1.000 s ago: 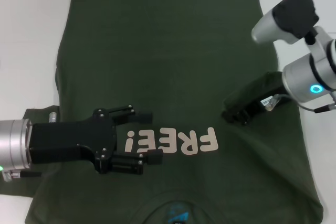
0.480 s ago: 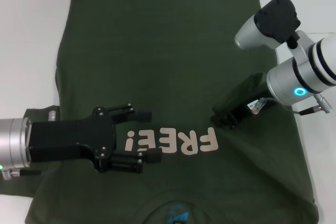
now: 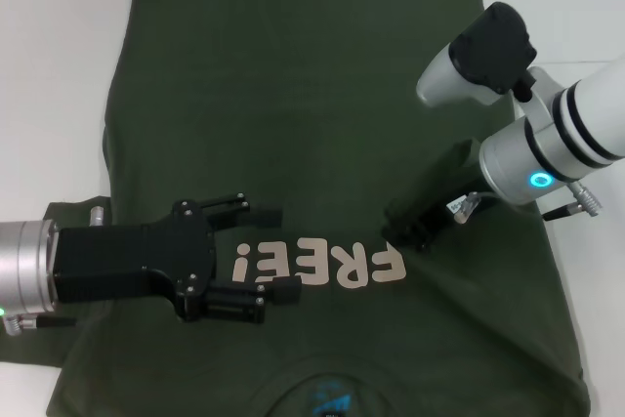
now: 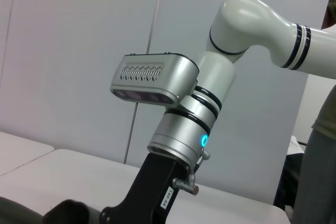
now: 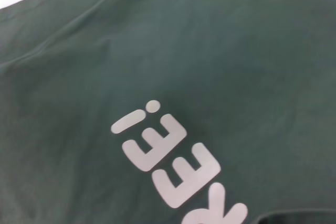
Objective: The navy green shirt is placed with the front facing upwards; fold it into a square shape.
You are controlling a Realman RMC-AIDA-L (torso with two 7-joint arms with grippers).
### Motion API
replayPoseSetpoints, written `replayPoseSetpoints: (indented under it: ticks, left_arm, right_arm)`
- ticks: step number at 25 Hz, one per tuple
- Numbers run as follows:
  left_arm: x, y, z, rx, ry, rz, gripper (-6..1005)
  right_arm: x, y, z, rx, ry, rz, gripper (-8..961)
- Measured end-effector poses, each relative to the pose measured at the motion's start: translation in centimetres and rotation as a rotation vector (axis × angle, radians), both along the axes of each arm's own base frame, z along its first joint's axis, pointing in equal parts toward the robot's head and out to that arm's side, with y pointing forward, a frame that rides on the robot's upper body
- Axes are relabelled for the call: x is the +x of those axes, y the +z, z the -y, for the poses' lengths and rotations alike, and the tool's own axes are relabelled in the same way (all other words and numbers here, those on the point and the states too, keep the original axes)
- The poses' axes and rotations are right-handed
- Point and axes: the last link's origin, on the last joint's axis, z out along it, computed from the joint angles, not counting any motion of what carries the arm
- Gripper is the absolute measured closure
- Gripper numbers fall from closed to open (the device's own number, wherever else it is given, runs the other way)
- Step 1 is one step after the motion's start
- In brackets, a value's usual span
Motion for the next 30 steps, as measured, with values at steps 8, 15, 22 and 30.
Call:
replayPoseSetpoints:
  ticks: [8,15,22,30]
  left_arm:
    - [0.0,-0.1,0.1,0.0,0.001,0.001,115]
    - [0.0,0.0,0.0,0.002,-0.001,0.0,116]
    - [0.0,-0.1,0.0,0.004,-0.006,0.001,118]
    - [0.0,-0.2,0.1,0.001,-0.006,0.004,120]
  right_arm:
    - [-0.1,-0.6,0.2,-0.029,0.015,-0.011,830]
    - [0.3,0.2,-0.4,0.003,0.026,-0.001,610]
    - [1.2,0.8,-1.1,0.056,-0.003,0.029,554]
    - [2.1,0.5,-1.0,0.06,-0.049,0.059,557]
